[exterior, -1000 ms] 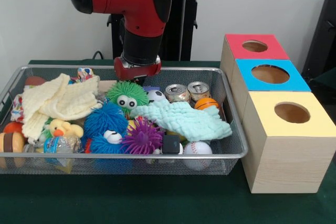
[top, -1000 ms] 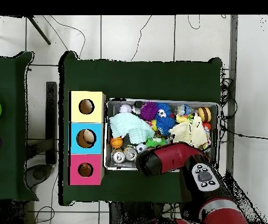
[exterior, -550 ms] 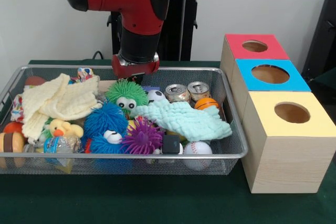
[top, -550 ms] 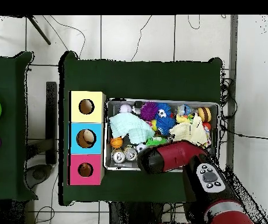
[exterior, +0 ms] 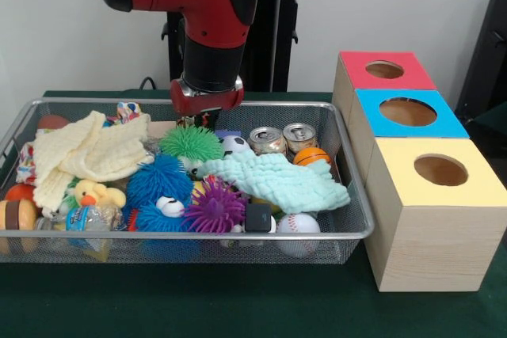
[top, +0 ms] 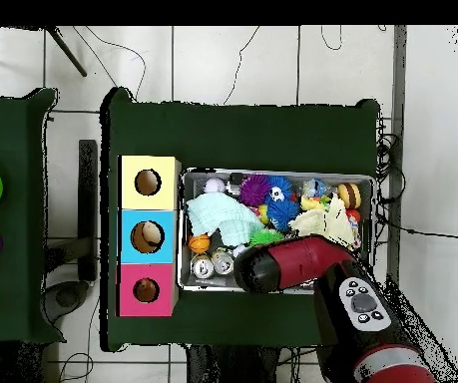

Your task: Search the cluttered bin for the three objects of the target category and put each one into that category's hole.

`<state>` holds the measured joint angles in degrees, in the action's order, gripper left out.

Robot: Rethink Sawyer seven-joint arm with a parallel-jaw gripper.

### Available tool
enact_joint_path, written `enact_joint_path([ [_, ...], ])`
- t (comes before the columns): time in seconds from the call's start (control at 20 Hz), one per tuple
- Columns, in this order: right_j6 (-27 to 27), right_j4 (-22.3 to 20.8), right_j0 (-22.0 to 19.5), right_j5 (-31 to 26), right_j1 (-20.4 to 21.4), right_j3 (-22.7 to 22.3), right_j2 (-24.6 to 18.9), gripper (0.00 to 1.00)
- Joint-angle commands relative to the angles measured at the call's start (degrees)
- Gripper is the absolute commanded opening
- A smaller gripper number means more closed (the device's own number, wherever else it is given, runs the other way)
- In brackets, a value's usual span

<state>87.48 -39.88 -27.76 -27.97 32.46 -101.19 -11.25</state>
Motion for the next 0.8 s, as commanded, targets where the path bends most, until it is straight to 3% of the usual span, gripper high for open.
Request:
enact_joint_path([
  [0.05,-6.19,1.98,-1.82,-6.66,1.21,1.29,-6.48,0.00],
  [0.8,-7.18,3.80,-2.54,-10.47,4.30,0.54,-9.31,0.00],
])
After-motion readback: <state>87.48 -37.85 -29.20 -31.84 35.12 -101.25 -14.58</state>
